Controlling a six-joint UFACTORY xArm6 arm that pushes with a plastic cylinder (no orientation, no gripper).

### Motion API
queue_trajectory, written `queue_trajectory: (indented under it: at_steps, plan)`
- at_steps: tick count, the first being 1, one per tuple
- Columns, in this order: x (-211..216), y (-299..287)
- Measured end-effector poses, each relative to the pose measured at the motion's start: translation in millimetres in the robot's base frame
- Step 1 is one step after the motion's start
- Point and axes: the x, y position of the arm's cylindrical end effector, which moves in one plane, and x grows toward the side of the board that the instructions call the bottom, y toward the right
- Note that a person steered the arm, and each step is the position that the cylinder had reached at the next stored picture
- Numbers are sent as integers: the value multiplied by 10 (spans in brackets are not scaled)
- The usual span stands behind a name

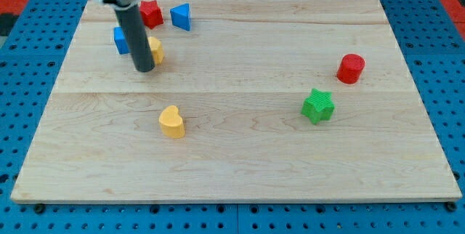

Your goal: Move the yellow hexagon below the red star

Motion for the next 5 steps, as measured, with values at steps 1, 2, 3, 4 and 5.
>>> queue_trajectory:
  at_steps: [1, 2, 3, 4, 5]
  plan:
    - [-390, 43]
    - [-96, 210]
    - [422, 834]
    - [1079, 1051]
    - [1452, 836]
